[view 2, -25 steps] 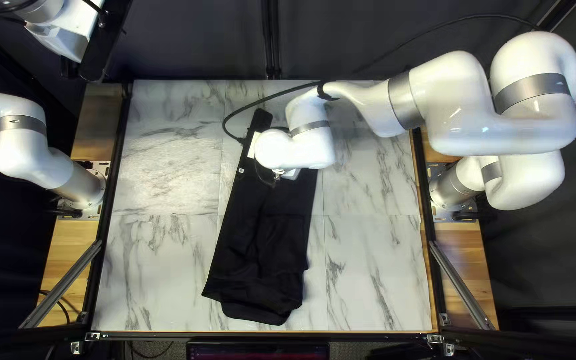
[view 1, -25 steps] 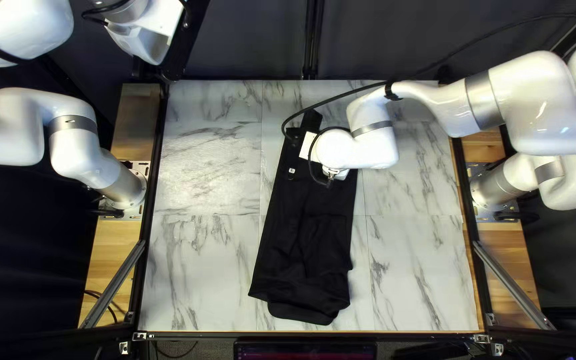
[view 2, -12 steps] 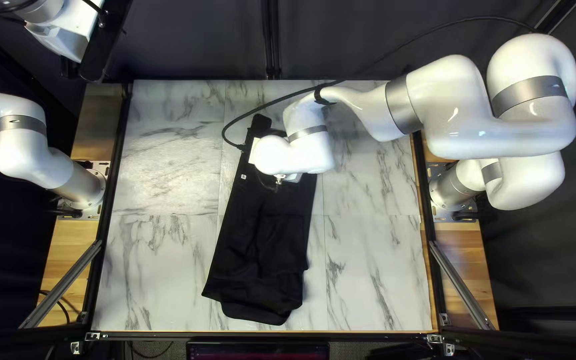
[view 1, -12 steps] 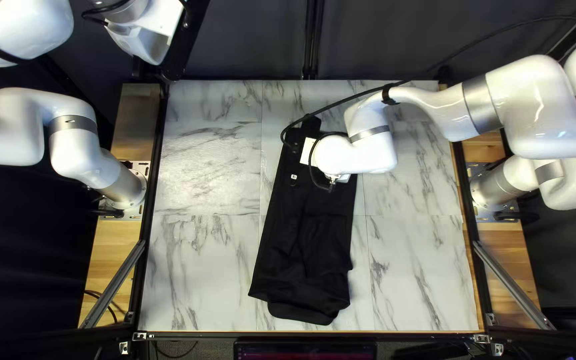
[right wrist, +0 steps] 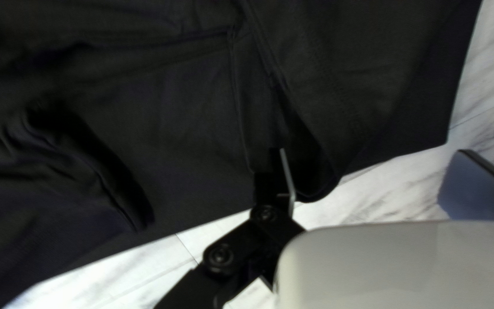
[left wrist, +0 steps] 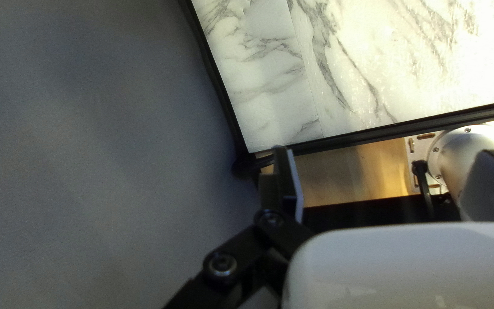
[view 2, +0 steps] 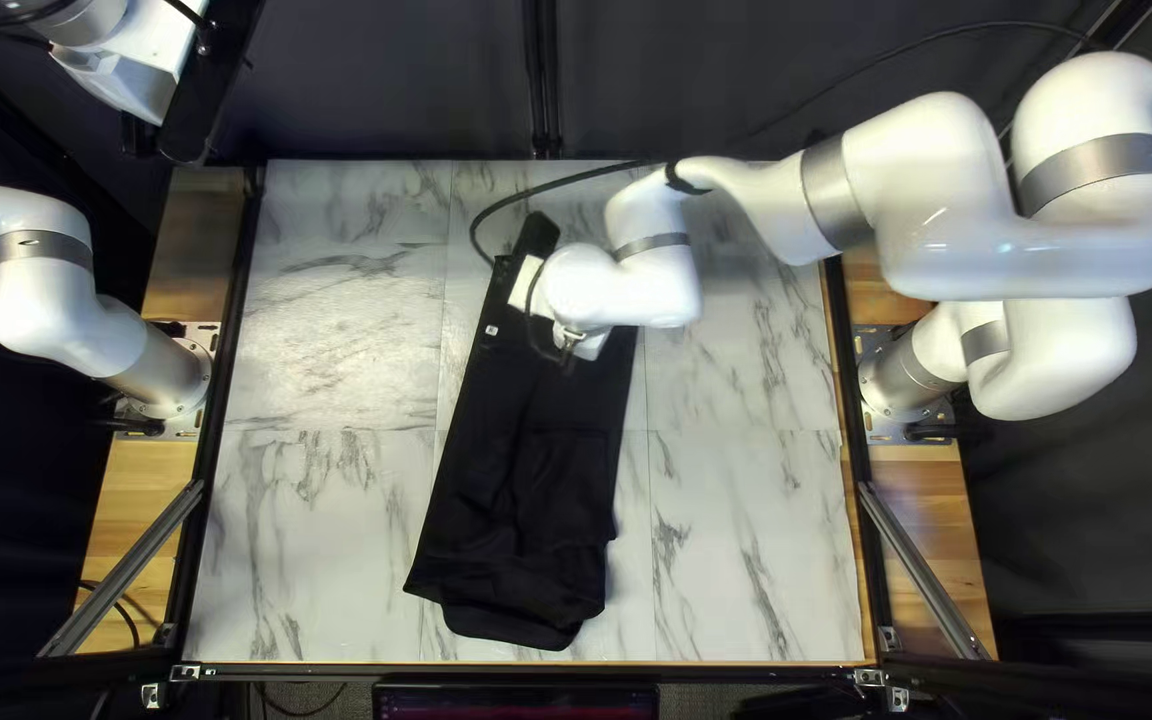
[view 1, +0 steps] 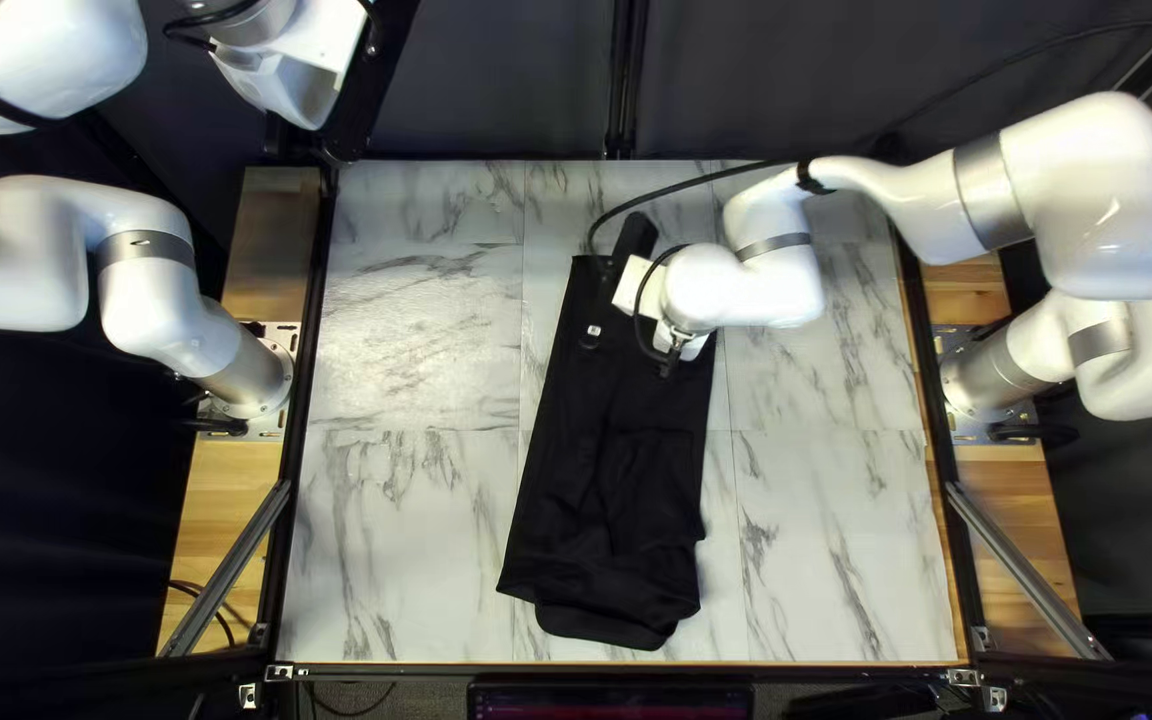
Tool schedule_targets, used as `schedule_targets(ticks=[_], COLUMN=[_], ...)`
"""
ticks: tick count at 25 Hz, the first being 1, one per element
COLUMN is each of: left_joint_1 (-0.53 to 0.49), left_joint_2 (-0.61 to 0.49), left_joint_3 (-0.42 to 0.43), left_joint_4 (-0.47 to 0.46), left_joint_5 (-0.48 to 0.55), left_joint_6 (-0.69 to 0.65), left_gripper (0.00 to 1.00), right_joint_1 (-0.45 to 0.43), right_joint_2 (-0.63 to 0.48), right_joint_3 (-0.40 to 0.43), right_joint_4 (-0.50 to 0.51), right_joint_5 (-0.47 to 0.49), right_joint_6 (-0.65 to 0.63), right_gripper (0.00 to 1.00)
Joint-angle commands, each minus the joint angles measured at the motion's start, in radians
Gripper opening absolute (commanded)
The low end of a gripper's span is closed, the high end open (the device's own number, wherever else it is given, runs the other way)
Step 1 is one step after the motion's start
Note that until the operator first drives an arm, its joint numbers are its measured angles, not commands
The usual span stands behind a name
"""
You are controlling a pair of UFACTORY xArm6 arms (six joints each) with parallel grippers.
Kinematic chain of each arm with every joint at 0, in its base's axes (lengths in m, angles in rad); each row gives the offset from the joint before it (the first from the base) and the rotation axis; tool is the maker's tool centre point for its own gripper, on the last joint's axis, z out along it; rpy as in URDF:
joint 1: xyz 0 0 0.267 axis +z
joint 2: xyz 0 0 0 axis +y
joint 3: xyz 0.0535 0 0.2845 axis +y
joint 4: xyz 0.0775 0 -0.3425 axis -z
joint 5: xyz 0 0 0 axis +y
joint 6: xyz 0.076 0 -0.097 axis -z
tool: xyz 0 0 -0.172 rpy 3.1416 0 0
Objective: Fold t-shirt
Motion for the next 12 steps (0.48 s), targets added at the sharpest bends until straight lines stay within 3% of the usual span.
schedule_targets(ticks=[1,12], left_joint_1=[0.0,0.0], left_joint_2=[0.0,0.0], left_joint_3=[0.0,0.0], left_joint_4=[0.0,0.0], left_joint_5=[0.0,0.0], left_joint_6=[0.0,0.0], left_gripper=[1.0,1.0], right_joint_1=[0.03,0.05], right_joint_2=[-0.022,-0.019], right_joint_3=[0.058,0.078], right_joint_4=[-0.036,-0.074], right_joint_5=[-0.039,-0.045], right_joint_6=[0.138,0.314], right_gripper=[1.0,0.96])
